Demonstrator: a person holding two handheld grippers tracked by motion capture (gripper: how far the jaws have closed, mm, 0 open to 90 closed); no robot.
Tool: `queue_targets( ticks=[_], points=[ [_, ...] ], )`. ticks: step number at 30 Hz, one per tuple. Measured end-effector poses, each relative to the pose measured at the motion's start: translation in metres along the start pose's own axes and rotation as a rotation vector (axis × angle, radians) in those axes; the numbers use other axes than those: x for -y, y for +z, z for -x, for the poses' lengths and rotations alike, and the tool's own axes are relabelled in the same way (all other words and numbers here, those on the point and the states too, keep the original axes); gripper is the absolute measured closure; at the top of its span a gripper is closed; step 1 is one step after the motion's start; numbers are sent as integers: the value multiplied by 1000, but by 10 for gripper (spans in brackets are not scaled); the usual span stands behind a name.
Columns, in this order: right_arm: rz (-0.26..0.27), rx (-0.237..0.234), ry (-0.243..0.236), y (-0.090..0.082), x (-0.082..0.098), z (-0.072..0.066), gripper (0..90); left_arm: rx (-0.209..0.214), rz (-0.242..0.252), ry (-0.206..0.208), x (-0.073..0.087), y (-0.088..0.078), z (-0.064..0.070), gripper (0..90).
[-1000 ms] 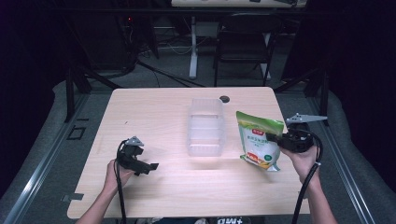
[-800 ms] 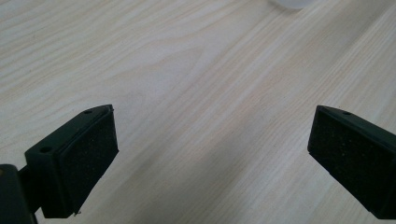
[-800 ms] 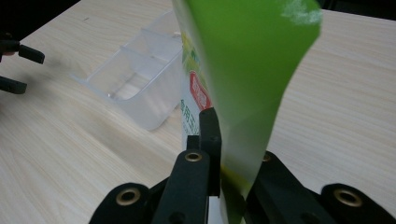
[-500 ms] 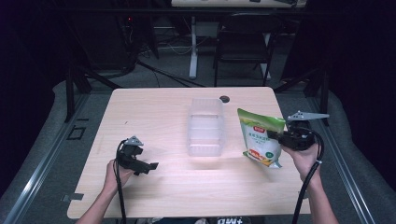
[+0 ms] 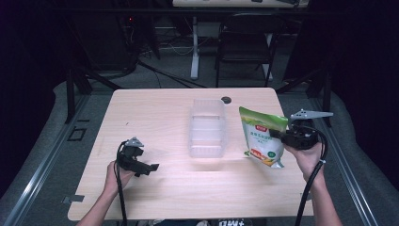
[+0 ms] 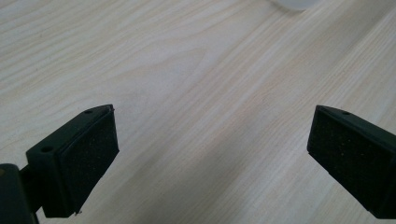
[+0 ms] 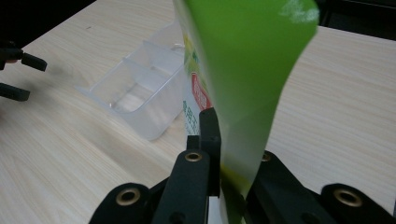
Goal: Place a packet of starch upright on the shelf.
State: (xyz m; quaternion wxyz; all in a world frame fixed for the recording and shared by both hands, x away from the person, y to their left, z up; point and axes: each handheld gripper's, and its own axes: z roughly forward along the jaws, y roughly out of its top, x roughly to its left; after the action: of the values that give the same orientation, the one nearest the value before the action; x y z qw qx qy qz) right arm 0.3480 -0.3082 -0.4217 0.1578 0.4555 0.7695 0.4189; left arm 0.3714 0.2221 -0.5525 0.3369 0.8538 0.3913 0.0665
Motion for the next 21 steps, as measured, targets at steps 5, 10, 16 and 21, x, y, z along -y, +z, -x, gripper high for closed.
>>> queue_targets(
  ticks=[5,10,16,21],
  points=[
    [-1,0,-6,1,-4,-1,900,1,0,-1,0,0,0,20],
    [6,-4,-11,2,-10,-2,900,1,-1,5,0,0,0,20],
    [4,-7,-18,3,-17,-3,900,5,-3,1,0,1,1,20],
    [-1,-11,-25,6,-24,-3,900,12,-8,10,0,1,0,21]
  ],
)
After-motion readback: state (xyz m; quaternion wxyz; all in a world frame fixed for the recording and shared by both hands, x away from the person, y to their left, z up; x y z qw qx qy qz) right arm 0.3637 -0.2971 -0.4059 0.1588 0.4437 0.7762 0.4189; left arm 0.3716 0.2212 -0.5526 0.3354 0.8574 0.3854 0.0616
